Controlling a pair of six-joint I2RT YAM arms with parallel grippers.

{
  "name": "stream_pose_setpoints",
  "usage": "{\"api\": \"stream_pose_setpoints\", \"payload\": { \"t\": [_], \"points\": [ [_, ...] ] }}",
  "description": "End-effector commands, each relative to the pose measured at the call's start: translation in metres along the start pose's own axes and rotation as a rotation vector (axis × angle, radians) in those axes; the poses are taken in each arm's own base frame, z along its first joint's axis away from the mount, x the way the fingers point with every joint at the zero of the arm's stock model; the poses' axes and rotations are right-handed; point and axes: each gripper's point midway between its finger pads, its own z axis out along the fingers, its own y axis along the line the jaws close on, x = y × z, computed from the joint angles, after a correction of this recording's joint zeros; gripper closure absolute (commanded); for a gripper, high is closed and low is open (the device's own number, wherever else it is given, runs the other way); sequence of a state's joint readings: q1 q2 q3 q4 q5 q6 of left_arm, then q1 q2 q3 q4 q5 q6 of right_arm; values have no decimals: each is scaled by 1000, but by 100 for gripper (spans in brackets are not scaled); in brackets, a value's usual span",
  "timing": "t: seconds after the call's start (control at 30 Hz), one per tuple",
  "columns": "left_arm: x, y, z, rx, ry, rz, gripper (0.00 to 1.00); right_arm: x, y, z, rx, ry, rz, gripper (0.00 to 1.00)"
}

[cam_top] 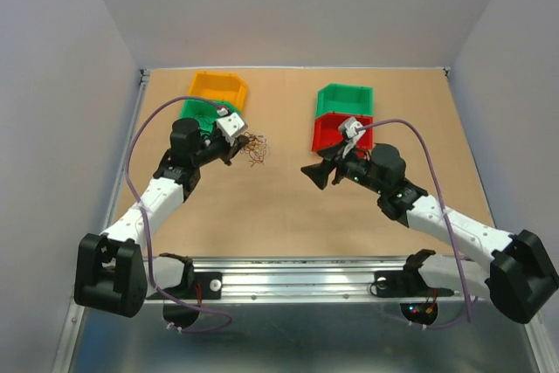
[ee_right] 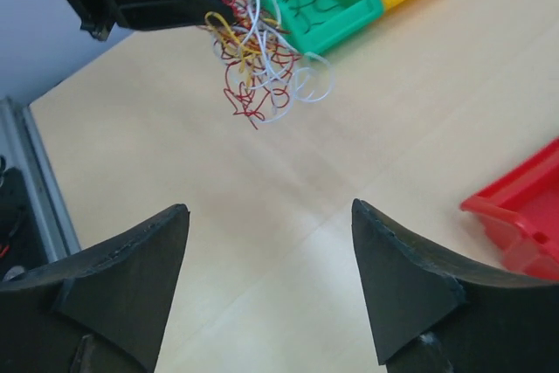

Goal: Untangle the cables

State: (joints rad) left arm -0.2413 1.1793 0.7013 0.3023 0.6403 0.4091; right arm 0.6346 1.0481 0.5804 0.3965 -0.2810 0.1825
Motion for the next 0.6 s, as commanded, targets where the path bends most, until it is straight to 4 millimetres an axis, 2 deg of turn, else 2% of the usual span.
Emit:
{"api": "stream_pose_setpoints", "payload": {
  "t": [0.0,0.2,0.23,0.3,0.33,0.37,0.57],
  "points": [
    [-19,-15,-3,90,-41,31,100,-29,31,22,-213,-68,-75,18],
    [-27,-31,-6,184,-50,12,100,-21,39,39,-316,-95,-127,18],
    [-29,-33,-7,193,-54,11,100,-26,39,42,-324,-125,-134,18],
    [-31,-37,-9,214,-57,3,100,-22,41,47,-345,-127,-128,18],
    [-32,-39,-9,226,-61,1,100,-28,44,49,-360,-156,-126,18],
    [-32,-41,-9,235,-59,-2,100,-23,44,53,-369,-146,-118,18],
    [-38,-53,-10,295,-67,-9,100,-27,41,79,-293,-195,-108,18]
  ]
}}
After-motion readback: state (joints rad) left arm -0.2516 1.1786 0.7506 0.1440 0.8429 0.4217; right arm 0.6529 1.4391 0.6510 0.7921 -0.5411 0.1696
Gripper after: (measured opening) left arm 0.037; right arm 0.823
